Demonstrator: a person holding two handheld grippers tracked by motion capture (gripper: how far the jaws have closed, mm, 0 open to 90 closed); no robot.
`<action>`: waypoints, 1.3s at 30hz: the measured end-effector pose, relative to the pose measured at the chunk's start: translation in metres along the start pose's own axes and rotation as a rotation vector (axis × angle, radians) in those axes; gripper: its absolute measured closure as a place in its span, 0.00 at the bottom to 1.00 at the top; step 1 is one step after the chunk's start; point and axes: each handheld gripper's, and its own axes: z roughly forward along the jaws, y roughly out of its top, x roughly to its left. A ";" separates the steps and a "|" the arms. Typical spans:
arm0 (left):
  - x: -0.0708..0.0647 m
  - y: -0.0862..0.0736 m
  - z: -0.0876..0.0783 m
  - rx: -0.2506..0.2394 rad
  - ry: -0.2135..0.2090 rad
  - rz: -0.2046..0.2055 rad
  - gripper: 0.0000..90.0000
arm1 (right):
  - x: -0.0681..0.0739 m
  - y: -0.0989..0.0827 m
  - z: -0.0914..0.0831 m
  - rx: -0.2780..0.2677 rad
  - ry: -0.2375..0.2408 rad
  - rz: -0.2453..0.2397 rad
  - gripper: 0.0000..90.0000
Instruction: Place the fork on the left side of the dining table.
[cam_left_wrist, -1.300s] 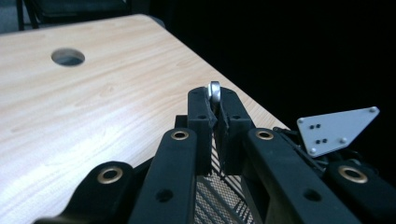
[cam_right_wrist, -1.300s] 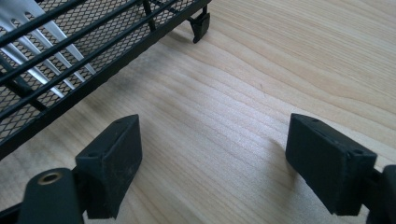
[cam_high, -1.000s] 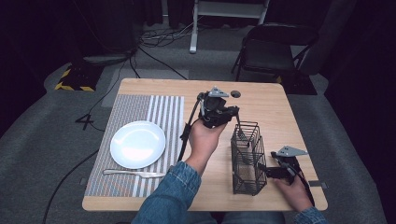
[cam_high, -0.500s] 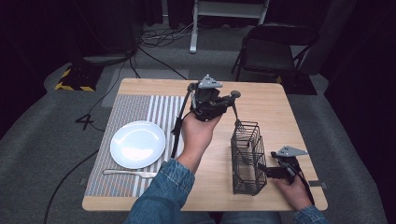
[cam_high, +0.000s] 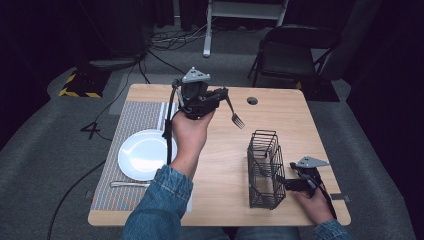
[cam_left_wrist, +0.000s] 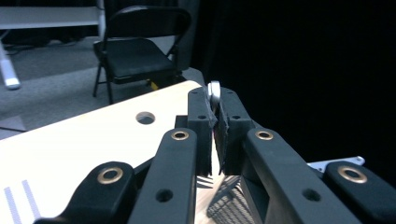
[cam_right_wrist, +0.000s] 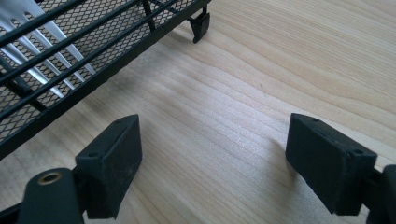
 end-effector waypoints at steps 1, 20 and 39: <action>0.003 0.000 -0.002 -0.003 0.009 -0.005 0.95 | 0.000 0.000 0.000 0.000 0.000 0.000 0.21; 0.068 0.012 -0.041 -0.028 0.217 -0.057 0.95 | 0.000 0.000 0.000 0.000 -0.001 -0.001 0.21; 0.119 0.014 -0.060 -0.001 0.241 -0.062 0.95 | 0.000 0.000 0.000 -0.001 -0.011 0.008 0.20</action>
